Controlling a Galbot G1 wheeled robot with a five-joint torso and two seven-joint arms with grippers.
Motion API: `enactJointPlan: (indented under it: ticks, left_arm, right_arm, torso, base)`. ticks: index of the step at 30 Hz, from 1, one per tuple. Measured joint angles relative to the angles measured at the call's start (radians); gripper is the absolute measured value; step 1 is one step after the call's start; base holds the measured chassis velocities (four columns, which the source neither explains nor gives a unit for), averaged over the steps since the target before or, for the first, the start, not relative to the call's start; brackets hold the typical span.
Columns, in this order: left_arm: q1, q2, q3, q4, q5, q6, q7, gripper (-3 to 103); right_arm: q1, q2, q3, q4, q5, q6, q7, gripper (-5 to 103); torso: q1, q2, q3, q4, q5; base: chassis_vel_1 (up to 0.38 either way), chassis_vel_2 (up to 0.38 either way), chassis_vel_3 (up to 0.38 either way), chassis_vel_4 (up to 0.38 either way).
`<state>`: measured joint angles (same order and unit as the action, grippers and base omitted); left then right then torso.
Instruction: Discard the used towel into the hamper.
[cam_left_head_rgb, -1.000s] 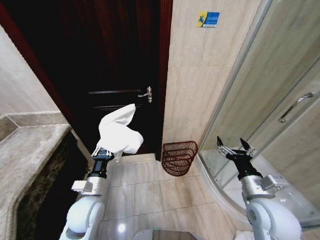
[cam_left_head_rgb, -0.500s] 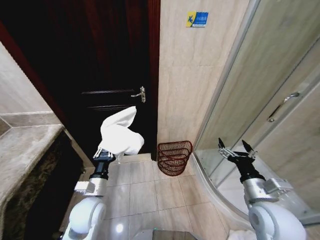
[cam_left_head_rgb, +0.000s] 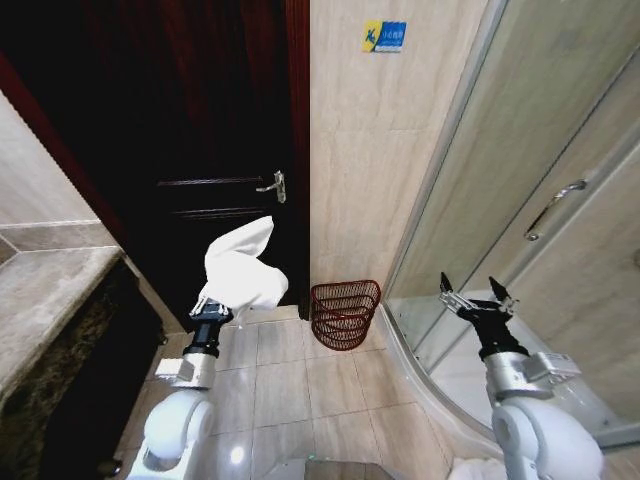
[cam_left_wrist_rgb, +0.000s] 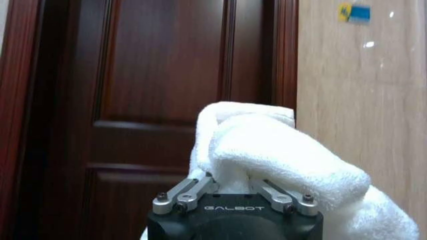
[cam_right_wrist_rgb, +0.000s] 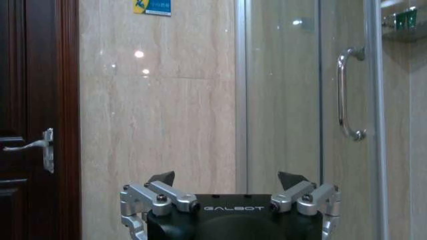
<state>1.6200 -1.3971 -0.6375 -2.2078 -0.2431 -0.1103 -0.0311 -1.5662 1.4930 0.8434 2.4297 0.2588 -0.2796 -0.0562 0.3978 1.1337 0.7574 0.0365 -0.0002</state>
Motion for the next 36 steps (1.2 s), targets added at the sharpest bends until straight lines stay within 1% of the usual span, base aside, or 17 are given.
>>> enactJointPlan:
  ticks: [1, 4, 7, 9, 12, 17, 20, 22, 24, 25, 26, 28, 29, 31, 33, 34, 36]
  left_arm:
    - [0.000, 0.000, 0.000, 0.000, 0.000, 0.000, 0.000, 12]
    - [-0.016, 0.026, -0.001, 0.061, -0.002, -0.020, 0.006, 12]
    - [-0.018, 0.031, 0.001, 0.085, -0.006, -0.034, 0.008, 12]
    - [-0.018, 0.030, 0.002, 0.091, -0.011, -0.039, 0.009, 12]
    - [-0.025, 0.018, 0.000, 0.101, -0.015, -0.045, 0.010, 12]
    - [-0.037, 0.005, -0.006, 0.105, -0.018, -0.045, 0.009, 12]
    - [-0.049, -0.020, -0.009, 0.118, 0.004, -0.046, 0.007, 12]
    - [-0.049, -0.023, -0.009, 0.120, 0.007, -0.046, 0.003, 12]
    - [-0.049, -0.024, -0.011, 0.131, 0.010, -0.050, -0.002, 12]
    - [-0.049, -0.024, -0.011, 0.131, 0.010, -0.050, -0.002, 12]
    - [-0.047, -0.022, -0.012, 0.139, 0.010, -0.055, -0.003, 12]
    - [-0.035, -0.010, -0.008, 0.151, 0.010, -0.067, -0.004, 12]
    - [-0.035, -0.010, -0.008, 0.151, 0.010, -0.067, -0.004, 12]
    - [-0.019, 0.000, 0.004, 0.157, 0.010, -0.074, -0.004, 12]
    - [-0.014, 0.000, 0.010, 0.158, 0.011, -0.075, -0.005, 12]
    - [-0.014, 0.000, 0.010, 0.158, 0.011, -0.075, -0.005, 12]
    - [-0.015, -0.002, 0.012, 0.158, 0.013, -0.074, -0.006, 12]
  right_arm:
    - [0.000, 0.000, 0.000, 0.000, 0.000, 0.000, 0.000, 100]
    - [0.005, 0.018, 0.001, -0.011, -0.002, 0.002, -0.002, 100]
    - [-0.001, 0.036, -0.006, -0.024, -0.013, 0.013, -0.011, 100]
    - [-0.008, 0.043, -0.008, -0.026, -0.016, 0.023, -0.021, 100]
    - [-0.028, 0.054, -0.003, -0.028, -0.015, 0.044, -0.066, 100]
    - [-0.060, 0.064, 0.004, -0.041, -0.008, 0.067, -0.092, 100]
    - [-0.120, 0.063, -0.002, -0.089, 0.014, 0.136, -0.135, 100]
    - [-0.130, 0.060, -0.006, -0.103, 0.017, 0.153, -0.139, 100]
    - [-0.148, 0.058, -0.014, -0.146, 0.017, 0.230, -0.146, 100]
    - [-0.148, 0.058, -0.014, -0.146, 0.017, 0.230, -0.146, 100]
    - [-0.155, 0.055, -0.016, -0.171, 0.016, 0.264, -0.146, 100]
    - [-0.156, 0.051, -0.025, -0.208, 0.019, 0.312, -0.139, 100]
    - [-0.156, 0.051, -0.025, -0.208, 0.019, 0.312, -0.139, 100]
    - [-0.151, 0.049, -0.041, -0.239, 0.019, 0.353, -0.119, 100]
    - [-0.146, 0.049, -0.062, -0.255, 0.006, 0.383, -0.074, 100]
    - [-0.146, 0.049, -0.062, -0.255, 0.006, 0.383, -0.074, 100]
    - [-0.143, 0.051, -0.091, -0.256, -0.010, 0.398, 0.004, 100]
  torso:
    - [0.000, 0.000, 0.000, 0.0000, 0.0000]
    - [-0.010, -0.021, -0.011, -0.0003, 0.0000]
    - [-0.016, -0.036, -0.020, -0.0001, 0.0001]
    - [-0.020, -0.043, -0.023, -0.0002, 0.0001]
    - [-0.029, -0.063, -0.034, -0.0002, 0.0000]
    - [-0.037, -0.083, -0.046, -0.0001, 0.0001]
    - [-0.049, -0.107, -0.059, -0.0004, 0.0002]
    - [-0.051, -0.113, -0.062, -0.0003, 0.0001]
    - [-0.058, -0.127, -0.070, -0.0001, 0.0000]
    - [-0.058, -0.127, -0.070, -0.0001, 0.0000]
    - [-0.061, -0.134, -0.073, -0.0002, 0.0002]
    - [-0.066, -0.147, -0.081, -0.0002, 0.0002]
    - [-0.066, -0.147, -0.081, -0.0002, 0.0002]
    - [-0.072, -0.160, -0.088, -0.0001, 0.0002]
    - [-0.077, -0.171, -0.094, -0.0001, 0.0002]
    - [-0.077, -0.171, -0.094, -0.0001, 0.0002]
    - [-0.082, -0.183, -0.101, -0.0001, 0.0002]
  base:
    - [0.000, 0.000, 0.000, 0.000]
    - [0.000, 0.000, 0.000, 0.000]
    - [0.000, 0.000, 0.000, 0.000]
    - [0.000, 0.000, 0.000, 0.000]
    - [0.000, 0.000, 0.000, 0.000]
    - [0.000, 0.000, 0.000, 0.000]
    - [0.000, 0.000, 0.000, 0.000]
    - [0.000, 0.000, 0.000, 0.000]
    - [0.000, 0.000, 0.000, 0.000]
    - [0.000, 0.000, 0.000, 0.000]
    - [0.000, 0.000, 0.000, 0.000]
    - [0.000, 0.000, 0.000, 0.000]
    - [0.000, 0.000, 0.000, 0.000]
    - [0.000, 0.000, 0.000, 0.000]
    - [0.000, 0.000, 0.000, 0.000]
    - [0.000, 0.000, 0.000, 0.000]
    - [0.000, 0.000, 0.000, 0.000]
